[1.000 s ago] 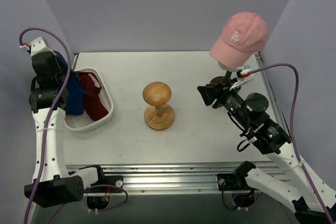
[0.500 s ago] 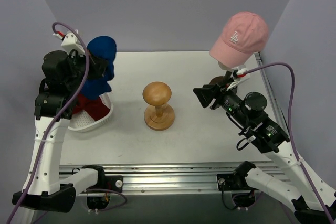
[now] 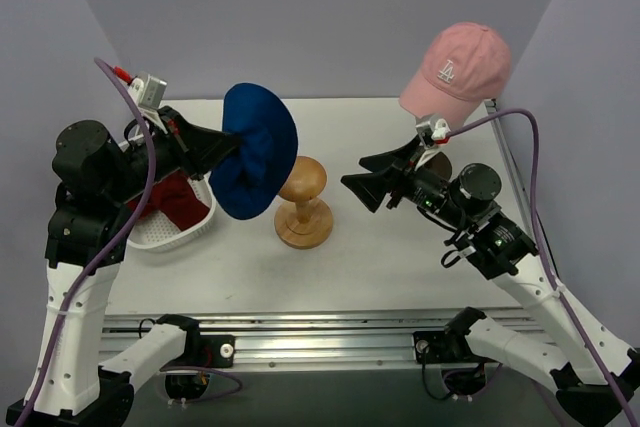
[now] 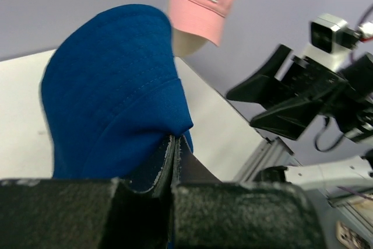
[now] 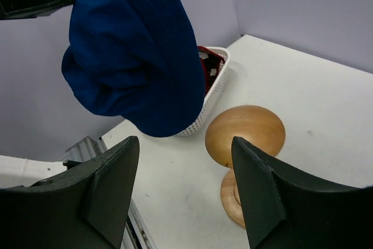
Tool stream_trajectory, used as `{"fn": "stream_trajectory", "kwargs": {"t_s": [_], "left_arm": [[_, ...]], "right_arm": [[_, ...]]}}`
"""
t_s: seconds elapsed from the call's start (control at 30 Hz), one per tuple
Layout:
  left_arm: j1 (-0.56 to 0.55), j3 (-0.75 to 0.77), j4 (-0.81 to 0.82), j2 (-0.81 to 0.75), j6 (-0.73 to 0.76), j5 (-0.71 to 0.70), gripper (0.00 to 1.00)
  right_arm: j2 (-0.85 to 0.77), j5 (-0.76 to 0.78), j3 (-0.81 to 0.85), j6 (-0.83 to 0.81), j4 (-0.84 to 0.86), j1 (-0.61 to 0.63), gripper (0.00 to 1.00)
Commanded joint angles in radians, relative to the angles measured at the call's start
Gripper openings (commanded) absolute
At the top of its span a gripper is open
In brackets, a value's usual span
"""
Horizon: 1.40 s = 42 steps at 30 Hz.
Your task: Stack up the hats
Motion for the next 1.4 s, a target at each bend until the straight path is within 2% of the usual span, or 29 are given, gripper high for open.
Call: {"fn": "stream_trajectory", "kwargs": {"t_s": [0.0, 0.2, 0.6, 0.73, 1.0, 1.07, 1.1, 1.2, 1.23, 1.27, 1.37], "left_arm": [[-0.005, -0.044, 0.105, -0.031, -0.073, 0.151, 0.02], [-0.008, -0.09, 0.117, -0.056, -0.088, 0.175, 0.02], [-0.019, -0.166, 0.178, -0.04, -0.116, 0.235, 0.02], [-0.019, -0.208, 0.226, -0.033, -0.129, 0.257, 0.02], [-0.02, -0.199, 0.208, 0.0, -0.097, 0.263, 0.02], [-0.02, -0.2, 0.212, 0.009, -0.09, 0.254, 0.02], [-0.02, -0.2, 0.205, 0.015, -0.085, 0.243, 0.02], [-0.02, -0.185, 0.177, 0.043, -0.059, 0.165, 0.02], [-0.02, -0.176, 0.146, 0.064, -0.039, 0.136, 0.02], [-0.02, -0.153, 0.129, 0.078, -0.031, 0.075, 0.02], [-0.022, -0.121, 0.117, 0.148, -0.033, 0.015, 0.02]], "right_arm": [[0.052, -0.141, 0.048, -0.02, 0.142, 0.01, 0.62], [0.138, -0.23, 0.102, -0.083, 0.178, 0.032, 0.63], [0.339, -0.253, 0.233, -0.177, 0.196, 0.05, 0.64], [0.395, -0.27, 0.25, -0.207, 0.202, 0.05, 0.63], [0.437, -0.265, 0.238, -0.264, 0.213, 0.044, 0.61], [0.44, -0.265, 0.228, -0.264, 0.218, 0.04, 0.5], [0.437, -0.263, 0.223, -0.261, 0.218, 0.037, 0.37], [0.411, -0.236, 0.185, -0.229, 0.262, 0.021, 0.18], [0.405, -0.222, 0.174, -0.197, 0.277, 0.017, 0.0], [0.393, -0.204, 0.163, -0.178, 0.303, 0.009, 0.0], [0.399, -0.152, 0.137, -0.148, 0.308, 0.004, 0.0]]}}
